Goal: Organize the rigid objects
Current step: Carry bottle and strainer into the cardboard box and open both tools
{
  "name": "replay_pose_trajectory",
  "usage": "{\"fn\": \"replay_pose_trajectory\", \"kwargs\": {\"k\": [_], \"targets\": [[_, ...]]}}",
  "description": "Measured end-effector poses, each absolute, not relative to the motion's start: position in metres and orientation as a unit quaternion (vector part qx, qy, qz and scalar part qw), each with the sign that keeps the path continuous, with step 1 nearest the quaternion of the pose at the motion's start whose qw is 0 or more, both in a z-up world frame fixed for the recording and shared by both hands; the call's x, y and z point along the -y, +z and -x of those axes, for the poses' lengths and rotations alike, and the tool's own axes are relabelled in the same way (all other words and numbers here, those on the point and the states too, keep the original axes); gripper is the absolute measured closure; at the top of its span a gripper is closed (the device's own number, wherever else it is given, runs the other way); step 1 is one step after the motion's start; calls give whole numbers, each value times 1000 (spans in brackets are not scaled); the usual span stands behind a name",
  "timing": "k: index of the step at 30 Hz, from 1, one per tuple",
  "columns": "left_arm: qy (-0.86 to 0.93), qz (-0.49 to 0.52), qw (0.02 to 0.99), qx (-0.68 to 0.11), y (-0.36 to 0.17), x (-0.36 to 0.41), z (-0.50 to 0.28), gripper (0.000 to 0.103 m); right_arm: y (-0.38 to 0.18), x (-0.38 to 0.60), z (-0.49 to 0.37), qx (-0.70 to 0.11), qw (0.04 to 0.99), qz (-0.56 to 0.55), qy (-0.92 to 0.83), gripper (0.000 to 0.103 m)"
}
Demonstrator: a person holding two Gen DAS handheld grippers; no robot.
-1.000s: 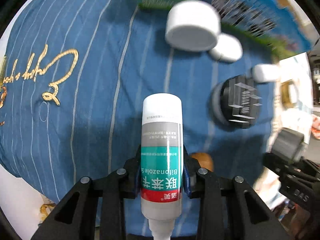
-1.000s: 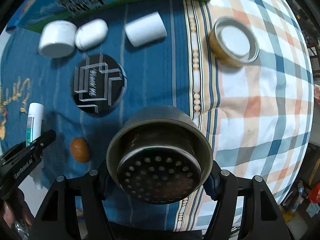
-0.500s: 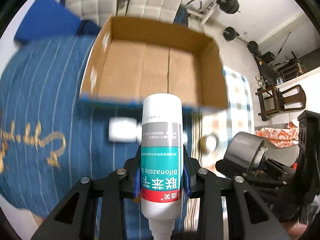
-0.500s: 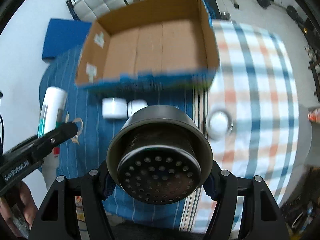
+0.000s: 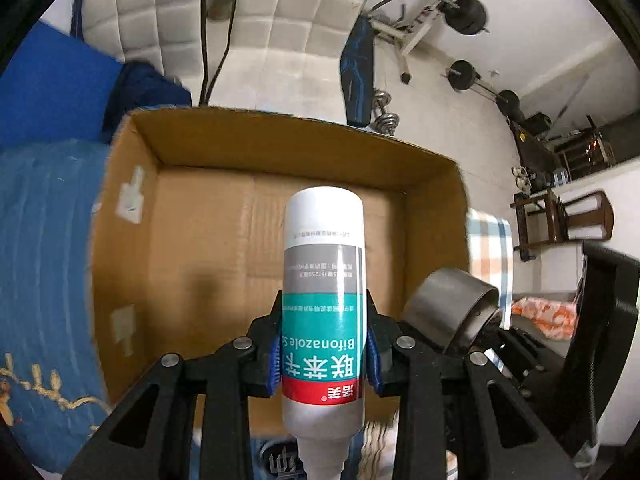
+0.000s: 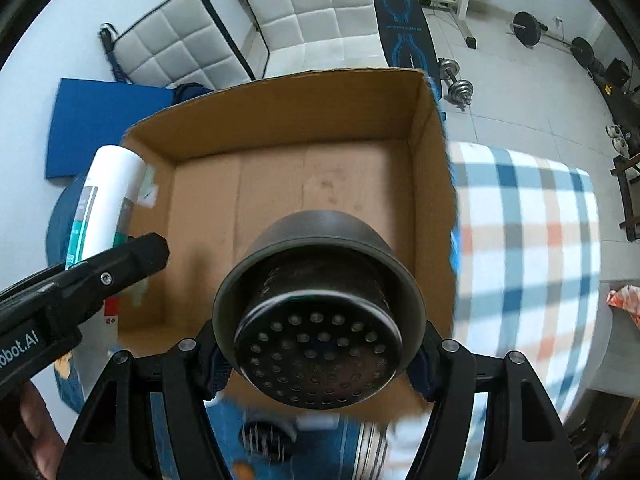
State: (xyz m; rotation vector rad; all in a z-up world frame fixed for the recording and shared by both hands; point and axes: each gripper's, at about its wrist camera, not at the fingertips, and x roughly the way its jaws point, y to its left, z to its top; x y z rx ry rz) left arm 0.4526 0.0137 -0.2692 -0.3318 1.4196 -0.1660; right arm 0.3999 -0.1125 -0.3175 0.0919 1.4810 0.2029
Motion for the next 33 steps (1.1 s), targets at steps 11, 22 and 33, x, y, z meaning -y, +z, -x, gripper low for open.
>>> {"fn": "replay_pose_trajectory", "kwargs": {"k": [11, 22, 33], "targets": [[-87, 200, 670, -710, -376, -19, -513, 74, -407, 86, -462, -706, 704, -9, 79, 32], [-90, 180, 660, -723, -402, -9, -527, 71, -438, 84, -481, -724, 685, 14, 72, 31], [-38, 123, 671, -730, -381, -6, -530, 31, -436, 92, -493, -733, 676, 18, 72, 19]]}}
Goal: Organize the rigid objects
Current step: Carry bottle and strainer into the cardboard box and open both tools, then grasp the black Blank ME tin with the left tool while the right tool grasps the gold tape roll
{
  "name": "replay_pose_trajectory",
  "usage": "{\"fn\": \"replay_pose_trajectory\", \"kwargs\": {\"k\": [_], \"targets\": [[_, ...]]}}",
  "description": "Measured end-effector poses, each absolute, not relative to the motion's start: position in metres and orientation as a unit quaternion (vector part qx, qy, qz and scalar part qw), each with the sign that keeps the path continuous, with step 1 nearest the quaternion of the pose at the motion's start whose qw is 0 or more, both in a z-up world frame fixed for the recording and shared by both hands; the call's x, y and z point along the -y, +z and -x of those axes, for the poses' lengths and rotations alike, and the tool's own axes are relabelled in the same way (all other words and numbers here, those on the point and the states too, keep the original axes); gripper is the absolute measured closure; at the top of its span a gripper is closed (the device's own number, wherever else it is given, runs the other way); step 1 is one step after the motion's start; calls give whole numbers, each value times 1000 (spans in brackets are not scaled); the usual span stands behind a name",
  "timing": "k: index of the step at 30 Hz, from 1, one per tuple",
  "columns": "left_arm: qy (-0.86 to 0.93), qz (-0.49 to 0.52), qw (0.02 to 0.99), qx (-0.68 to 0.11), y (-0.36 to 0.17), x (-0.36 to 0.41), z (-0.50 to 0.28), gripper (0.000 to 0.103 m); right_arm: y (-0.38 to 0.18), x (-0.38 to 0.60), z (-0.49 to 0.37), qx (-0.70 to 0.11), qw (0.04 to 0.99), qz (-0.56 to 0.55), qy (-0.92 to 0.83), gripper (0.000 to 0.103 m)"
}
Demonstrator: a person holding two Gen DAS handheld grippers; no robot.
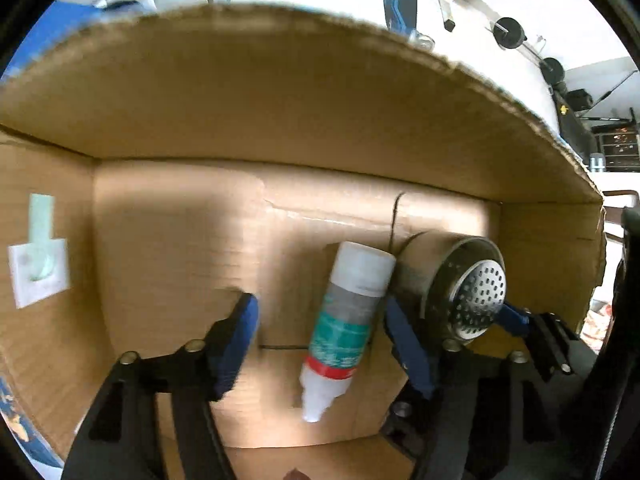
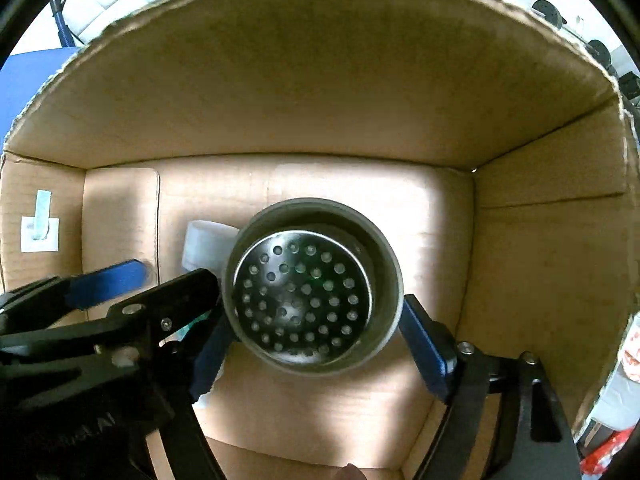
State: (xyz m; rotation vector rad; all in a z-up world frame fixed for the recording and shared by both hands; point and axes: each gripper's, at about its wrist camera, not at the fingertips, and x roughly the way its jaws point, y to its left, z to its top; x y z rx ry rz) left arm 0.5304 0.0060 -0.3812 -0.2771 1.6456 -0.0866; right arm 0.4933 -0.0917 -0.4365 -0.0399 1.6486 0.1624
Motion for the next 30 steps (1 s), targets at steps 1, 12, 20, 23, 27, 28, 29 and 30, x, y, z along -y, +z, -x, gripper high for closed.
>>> {"fn": "replay_pose_trajectory", "kwargs": {"k": [1, 12, 20, 23, 27, 28, 29, 30], "targets": [[-36, 122, 674, -728, -378, -7, -530, 28, -435, 86, -491, -733, 677, 18, 71, 18], [1, 73, 736, -673, -331, -13, -479, 6, -393, 81, -449, -712, 700, 16, 57, 0], [8, 57, 778, -626, -283, -18, -427, 6, -352, 92, -406, -686, 726, 7, 51, 0], [11, 50, 791, -609, -266, -21, -410, 6, -325, 82, -383, -669, 742, 11, 49, 0], [9, 47, 806, -590, -241, -23, -384, 6, -291, 94, -370, -647, 761, 7, 46, 0], [7, 46, 810, -584, -234, -23, -377, 6, -281, 97, -366, -640, 767, 5, 47, 0], [6, 45, 813, -580, -231, -22, -373, 6, -274, 97, -361, -636, 771, 6, 48, 0], [4, 45, 816, -576, -225, -22, -367, 6, -263, 98, -355, -630, 775, 7, 48, 0]]}}
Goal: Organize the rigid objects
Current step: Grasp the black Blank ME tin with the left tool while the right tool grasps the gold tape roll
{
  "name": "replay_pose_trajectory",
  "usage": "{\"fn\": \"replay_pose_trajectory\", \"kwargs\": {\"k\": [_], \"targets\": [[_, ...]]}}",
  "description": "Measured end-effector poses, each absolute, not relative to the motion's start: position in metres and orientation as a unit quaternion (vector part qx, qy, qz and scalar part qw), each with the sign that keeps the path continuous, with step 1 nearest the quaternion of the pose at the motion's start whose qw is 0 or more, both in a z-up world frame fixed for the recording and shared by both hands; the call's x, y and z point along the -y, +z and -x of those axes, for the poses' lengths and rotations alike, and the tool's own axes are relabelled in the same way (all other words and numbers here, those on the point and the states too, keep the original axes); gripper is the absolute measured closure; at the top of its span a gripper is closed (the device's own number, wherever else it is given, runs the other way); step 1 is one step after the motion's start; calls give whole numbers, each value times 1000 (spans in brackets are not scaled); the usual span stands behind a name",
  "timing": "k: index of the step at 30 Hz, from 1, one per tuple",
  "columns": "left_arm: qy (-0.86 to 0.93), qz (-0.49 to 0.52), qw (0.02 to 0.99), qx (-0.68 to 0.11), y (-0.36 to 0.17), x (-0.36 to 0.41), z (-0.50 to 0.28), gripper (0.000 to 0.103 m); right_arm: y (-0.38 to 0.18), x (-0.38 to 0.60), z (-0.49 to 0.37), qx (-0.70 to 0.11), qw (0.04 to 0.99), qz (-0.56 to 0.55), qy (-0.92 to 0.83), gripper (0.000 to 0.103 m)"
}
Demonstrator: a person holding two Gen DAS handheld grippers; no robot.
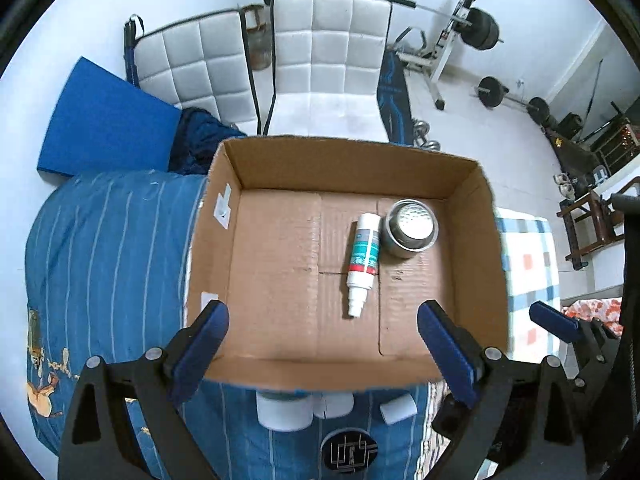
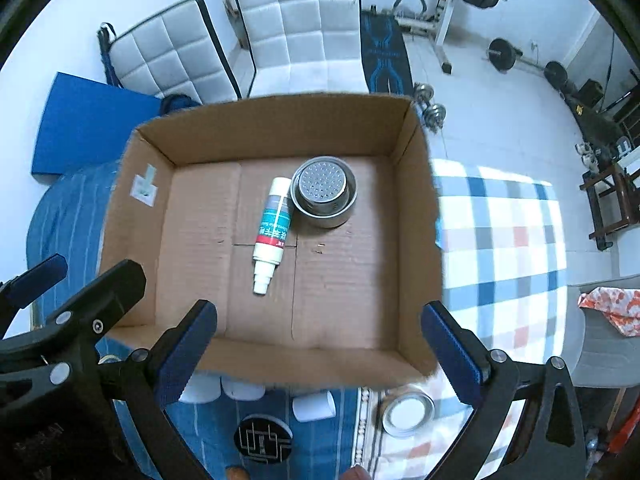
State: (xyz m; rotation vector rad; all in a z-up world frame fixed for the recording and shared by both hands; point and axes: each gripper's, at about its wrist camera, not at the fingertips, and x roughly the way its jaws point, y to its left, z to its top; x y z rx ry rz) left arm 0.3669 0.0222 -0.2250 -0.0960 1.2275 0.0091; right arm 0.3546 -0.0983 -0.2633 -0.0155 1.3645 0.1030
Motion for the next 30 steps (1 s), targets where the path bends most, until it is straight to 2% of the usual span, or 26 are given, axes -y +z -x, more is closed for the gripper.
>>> {"fn": "replay_pose_trajectory", "kwargs": {"k": [6, 12, 16, 23, 30], "targets": [[-7, 51, 827, -559, -189, -18, -325, 6, -226, 109, -318, -609, 791, -5, 55, 0], [-6, 51, 826, -561, -186, -17, -292, 6, -218, 125, -283, -617, 785, -17, 53, 0], [2, 50, 809, -586, -215, -16, -268, 6, -238, 139, -256, -637, 769, -14, 49, 0], [6, 38, 743, -669, -311, 4, -230, 6, -316, 199, -218, -700, 713, -33, 0, 0], [5, 13, 691, -723, -395, 38, -225, 6, -378, 224, -218, -727, 685, -46, -27, 0]]}}
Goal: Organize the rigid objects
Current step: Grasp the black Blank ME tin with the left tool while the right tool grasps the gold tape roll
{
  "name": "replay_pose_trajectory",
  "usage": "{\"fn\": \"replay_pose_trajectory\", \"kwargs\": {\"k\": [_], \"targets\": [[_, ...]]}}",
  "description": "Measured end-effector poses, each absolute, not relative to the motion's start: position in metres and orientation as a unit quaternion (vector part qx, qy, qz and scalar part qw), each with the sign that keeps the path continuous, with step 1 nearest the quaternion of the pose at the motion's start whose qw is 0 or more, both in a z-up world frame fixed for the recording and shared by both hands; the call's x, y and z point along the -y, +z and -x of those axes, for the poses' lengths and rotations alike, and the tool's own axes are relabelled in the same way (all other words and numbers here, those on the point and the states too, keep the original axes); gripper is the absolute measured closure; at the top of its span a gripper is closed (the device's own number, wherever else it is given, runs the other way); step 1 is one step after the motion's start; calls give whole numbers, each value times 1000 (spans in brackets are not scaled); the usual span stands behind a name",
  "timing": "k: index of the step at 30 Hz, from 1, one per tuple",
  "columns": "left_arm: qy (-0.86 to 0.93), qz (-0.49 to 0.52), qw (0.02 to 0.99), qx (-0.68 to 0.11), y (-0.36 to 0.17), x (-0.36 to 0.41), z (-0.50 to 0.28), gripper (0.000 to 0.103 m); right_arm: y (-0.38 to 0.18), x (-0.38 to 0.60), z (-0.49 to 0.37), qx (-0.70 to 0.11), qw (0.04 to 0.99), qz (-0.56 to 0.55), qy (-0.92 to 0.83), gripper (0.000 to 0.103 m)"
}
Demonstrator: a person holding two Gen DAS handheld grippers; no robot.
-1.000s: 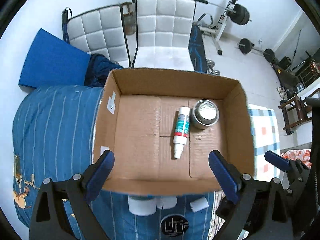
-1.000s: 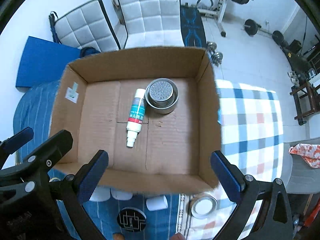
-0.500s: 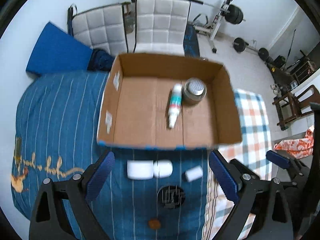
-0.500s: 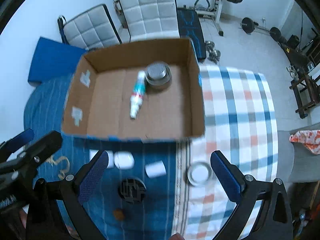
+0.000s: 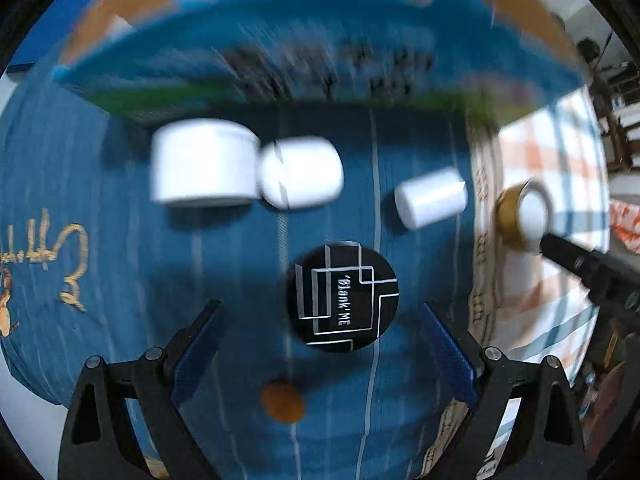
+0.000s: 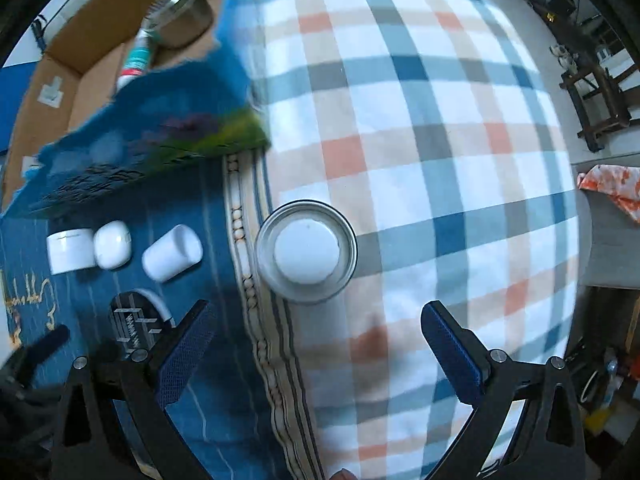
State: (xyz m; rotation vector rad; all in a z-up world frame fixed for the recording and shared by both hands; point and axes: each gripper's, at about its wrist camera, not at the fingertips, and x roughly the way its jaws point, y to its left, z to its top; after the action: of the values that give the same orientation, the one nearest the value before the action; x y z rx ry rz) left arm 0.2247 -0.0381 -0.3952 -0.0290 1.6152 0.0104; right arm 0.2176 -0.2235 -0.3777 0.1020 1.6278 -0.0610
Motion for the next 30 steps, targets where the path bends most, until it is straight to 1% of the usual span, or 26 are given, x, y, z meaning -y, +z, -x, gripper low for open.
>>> {"fn": "replay_pose_trajectory", "kwargs": {"k": [3, 4, 5, 6, 8, 10, 11, 12, 13, 14, 19, 20, 22, 26, 28, 30], "targets": [[5, 3, 674, -739, -421, 47, -224, 7, -397, 223, -223, -734, 677, -44, -25, 0], [7, -3, 668, -744, -428, 49, -224, 8, -401, 223, -224, -736, 675, -44, -24, 0], [8, -8, 665, -747, -433, 50, -224, 17, -406, 222, -226, -738, 673, -43, -23, 0], [8, -10, 664, -748, -436, 51, -224, 28, -410, 222, -227, -740, 670, -43, -23, 0], [9, -7, 668, -744, -439, 50, -222, 28, -419, 222, -230, -746, 664, -46, -24, 0], [15, -7, 677, -736, -438, 48, -221, 29, -427, 222, -232, -751, 658, -52, -21, 4], [19, -6, 681, -732, -437, 47, -221, 29, -429, 221, -232, -753, 655, -53, -20, 11], [21, -4, 682, -731, -437, 47, -220, 29, -435, 220, -232, -759, 648, -54, -16, 25], [23, 0, 684, -729, -438, 45, -219, 29, -438, 219, -231, -765, 642, -51, -15, 35], [26, 4, 685, -728, -438, 43, -219, 29, -439, 218, -229, -765, 642, -42, -19, 37], [27, 20, 680, -732, -444, 33, -218, 28, -437, 212, -204, -778, 627, -32, 15, 37], [27, 20, 674, -738, -449, 32, -218, 25, -437, 210, -197, -781, 623, -26, 21, 37], [29, 20, 677, -735, -450, 31, -219, 25, -437, 210, -189, -777, 628, -20, 23, 37], [31, 27, 680, -732, -450, 30, -219, 28, -438, 211, -186, -778, 627, -31, 16, 33], [33, 27, 682, -730, -447, 33, -222, 29, -439, 213, -189, -779, 627, -31, 13, 33], [35, 28, 686, -726, -442, 29, -217, 29, -440, 206, -194, -779, 627, -22, 8, 35]]}}
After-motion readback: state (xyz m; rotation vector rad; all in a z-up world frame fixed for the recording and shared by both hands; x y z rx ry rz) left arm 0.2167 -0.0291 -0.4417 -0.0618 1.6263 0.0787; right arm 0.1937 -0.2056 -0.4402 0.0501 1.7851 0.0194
